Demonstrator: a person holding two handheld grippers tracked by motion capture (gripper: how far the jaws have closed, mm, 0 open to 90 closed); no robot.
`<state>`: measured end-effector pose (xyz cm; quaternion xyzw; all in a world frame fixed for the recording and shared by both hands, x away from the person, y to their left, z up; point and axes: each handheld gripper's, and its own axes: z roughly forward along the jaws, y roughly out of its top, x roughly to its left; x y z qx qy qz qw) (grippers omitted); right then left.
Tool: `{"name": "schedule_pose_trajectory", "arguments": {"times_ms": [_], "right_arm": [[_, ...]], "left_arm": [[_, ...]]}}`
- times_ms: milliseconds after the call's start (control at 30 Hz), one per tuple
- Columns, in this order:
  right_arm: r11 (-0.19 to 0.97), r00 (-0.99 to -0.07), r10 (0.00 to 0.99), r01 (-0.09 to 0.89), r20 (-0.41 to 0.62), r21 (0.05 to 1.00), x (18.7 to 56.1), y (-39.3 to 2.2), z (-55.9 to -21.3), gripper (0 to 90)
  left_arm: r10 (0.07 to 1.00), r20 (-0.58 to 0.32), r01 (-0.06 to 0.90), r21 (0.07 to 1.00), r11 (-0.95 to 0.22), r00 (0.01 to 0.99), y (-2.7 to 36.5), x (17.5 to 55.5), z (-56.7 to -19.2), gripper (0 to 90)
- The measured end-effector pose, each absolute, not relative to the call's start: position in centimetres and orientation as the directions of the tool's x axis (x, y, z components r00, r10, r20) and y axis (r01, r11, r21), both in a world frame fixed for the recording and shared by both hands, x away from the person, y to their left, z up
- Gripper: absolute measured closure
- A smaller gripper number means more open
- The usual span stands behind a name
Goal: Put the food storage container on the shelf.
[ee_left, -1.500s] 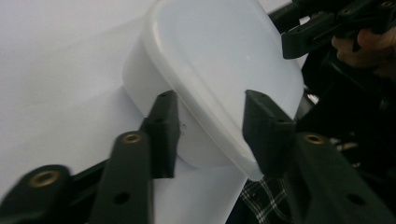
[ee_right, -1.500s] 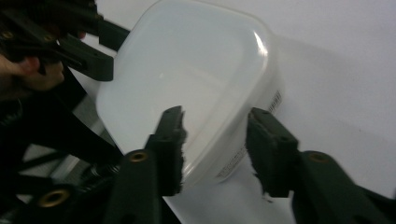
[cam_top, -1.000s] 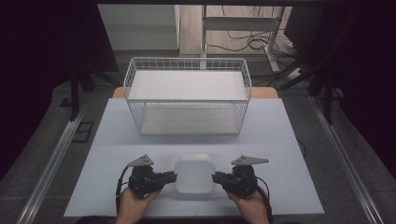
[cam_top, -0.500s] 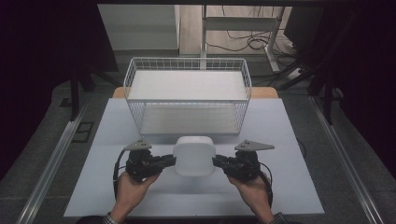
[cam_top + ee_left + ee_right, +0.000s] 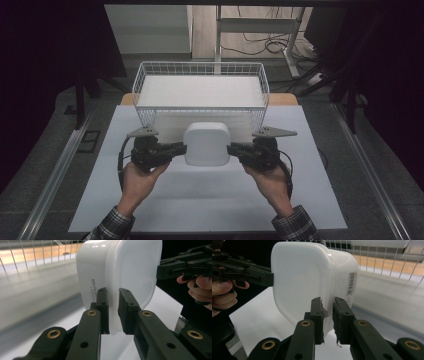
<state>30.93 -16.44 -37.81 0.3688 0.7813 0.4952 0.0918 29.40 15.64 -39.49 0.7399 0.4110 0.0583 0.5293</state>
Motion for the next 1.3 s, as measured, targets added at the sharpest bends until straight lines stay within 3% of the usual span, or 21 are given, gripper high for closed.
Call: {"name": "schedule_pose_trajectory", "arguments": {"times_ms": [800, 1300], "right_arm": [[0.197, -0.722, 0.67, 0.398, 0.174, 0.896, 36.8, -14.2, -29.4, 78.1], [0.2, -0.675, 0.709, 0.468, 0.203, 0.861, 42.0, -13.3, -28.8, 76.8]], "left_arm": [[0.696, -0.297, 0.476, 0.876, -0.074, 0.654, 17.5, 35.4, -30.7, 79.2], [0.709, -0.367, 0.561, 0.827, -0.049, 0.603, 17.5, 40.2, -30.6, 78.5]]}}
